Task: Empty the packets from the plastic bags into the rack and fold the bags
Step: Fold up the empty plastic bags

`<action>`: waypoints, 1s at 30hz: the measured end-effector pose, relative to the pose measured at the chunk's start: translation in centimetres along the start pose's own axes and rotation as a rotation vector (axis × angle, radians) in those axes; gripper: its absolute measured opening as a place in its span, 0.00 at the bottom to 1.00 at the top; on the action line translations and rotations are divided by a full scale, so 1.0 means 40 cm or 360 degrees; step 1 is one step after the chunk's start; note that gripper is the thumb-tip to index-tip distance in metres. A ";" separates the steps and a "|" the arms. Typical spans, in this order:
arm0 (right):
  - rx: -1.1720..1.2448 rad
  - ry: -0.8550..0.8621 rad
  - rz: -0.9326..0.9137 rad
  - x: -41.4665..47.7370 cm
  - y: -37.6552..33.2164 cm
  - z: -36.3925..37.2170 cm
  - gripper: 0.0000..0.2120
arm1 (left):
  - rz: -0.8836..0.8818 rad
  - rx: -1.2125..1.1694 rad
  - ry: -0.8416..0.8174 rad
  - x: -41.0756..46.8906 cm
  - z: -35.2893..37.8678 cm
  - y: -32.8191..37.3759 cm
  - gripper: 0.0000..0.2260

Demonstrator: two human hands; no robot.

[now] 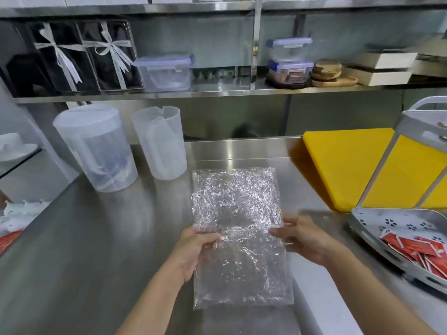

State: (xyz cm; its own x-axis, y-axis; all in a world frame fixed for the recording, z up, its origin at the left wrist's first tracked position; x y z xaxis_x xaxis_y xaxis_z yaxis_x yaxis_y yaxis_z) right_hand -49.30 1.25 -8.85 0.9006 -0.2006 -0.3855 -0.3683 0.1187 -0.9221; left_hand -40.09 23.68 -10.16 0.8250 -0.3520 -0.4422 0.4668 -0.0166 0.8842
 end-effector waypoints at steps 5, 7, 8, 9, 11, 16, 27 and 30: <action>0.0024 -0.0065 -0.0039 -0.010 0.016 -0.018 0.07 | 0.0132 0.0310 -0.0026 -0.005 -0.021 0.007 0.09; 0.0021 -0.0068 -0.0069 -0.009 0.024 -0.025 0.05 | 0.0229 0.0334 -0.0123 -0.012 -0.026 0.015 0.05; 0.0043 -0.0042 -0.0071 -0.005 0.031 -0.030 0.07 | 0.0273 0.0297 -0.0172 -0.012 -0.031 0.016 0.07; 0.0084 -0.0021 -0.0076 -0.003 0.034 -0.033 0.08 | 0.0309 0.0238 -0.0196 -0.013 -0.032 0.017 0.07; 0.0166 0.0029 -0.0097 0.002 0.040 -0.040 0.08 | 0.0358 0.0085 -0.0194 -0.010 -0.034 0.016 0.09; 0.0184 0.0063 -0.0181 0.010 0.051 -0.049 0.16 | 0.0498 0.0193 -0.0285 -0.002 -0.021 0.013 0.17; -0.0952 -0.0316 -0.0299 -0.024 -0.023 -0.014 0.24 | 0.0357 0.0691 -0.0643 -0.006 -0.017 0.039 0.17; -0.0980 -0.0460 -0.0367 -0.030 -0.061 0.046 0.24 | 0.0027 0.0818 -0.1093 -0.028 0.050 0.000 0.23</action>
State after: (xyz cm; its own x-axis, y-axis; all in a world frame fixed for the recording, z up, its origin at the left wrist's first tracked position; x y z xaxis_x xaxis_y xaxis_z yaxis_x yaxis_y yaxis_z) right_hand -49.06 3.00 -6.10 0.9648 0.1214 -0.2333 -0.1479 -0.4832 -0.8630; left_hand -41.65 22.21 -9.37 0.3770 -0.8420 -0.3860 0.1169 -0.3701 0.9216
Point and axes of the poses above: each hand's wrist, its own x-axis towards the middle knuckle, its own z-axis out of the palm, y = z × x, the point moved 1 cm from there along x, towards the middle knuckle, and after that the axes turned 4 degrees about -x, right-handed, at the moved point
